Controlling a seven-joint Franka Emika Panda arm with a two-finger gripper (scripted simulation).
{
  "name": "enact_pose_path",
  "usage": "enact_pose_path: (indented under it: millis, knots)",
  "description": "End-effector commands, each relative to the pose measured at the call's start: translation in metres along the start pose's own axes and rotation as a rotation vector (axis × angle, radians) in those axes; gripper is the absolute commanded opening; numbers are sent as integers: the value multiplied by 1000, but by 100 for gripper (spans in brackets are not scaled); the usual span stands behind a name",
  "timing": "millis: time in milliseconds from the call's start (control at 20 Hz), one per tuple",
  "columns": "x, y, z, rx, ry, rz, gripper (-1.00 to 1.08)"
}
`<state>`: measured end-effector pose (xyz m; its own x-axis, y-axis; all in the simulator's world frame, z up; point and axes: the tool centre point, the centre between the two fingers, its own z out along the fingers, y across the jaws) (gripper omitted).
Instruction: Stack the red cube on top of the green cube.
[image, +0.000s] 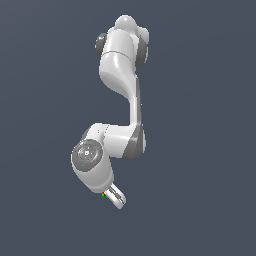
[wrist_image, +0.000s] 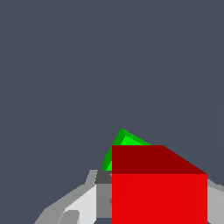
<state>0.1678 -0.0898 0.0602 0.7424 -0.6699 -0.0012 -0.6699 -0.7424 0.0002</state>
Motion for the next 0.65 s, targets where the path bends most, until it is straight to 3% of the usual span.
enact_pose_path:
  millis: [0,100,150,600]
  knots:
    - [1,-1,0,1,1,0,-100]
    - [1,-2,0,1,1,0,-100]
    - [1,-2,0,1,1,0,100]
    - [1,-2,0,1,1,0,100]
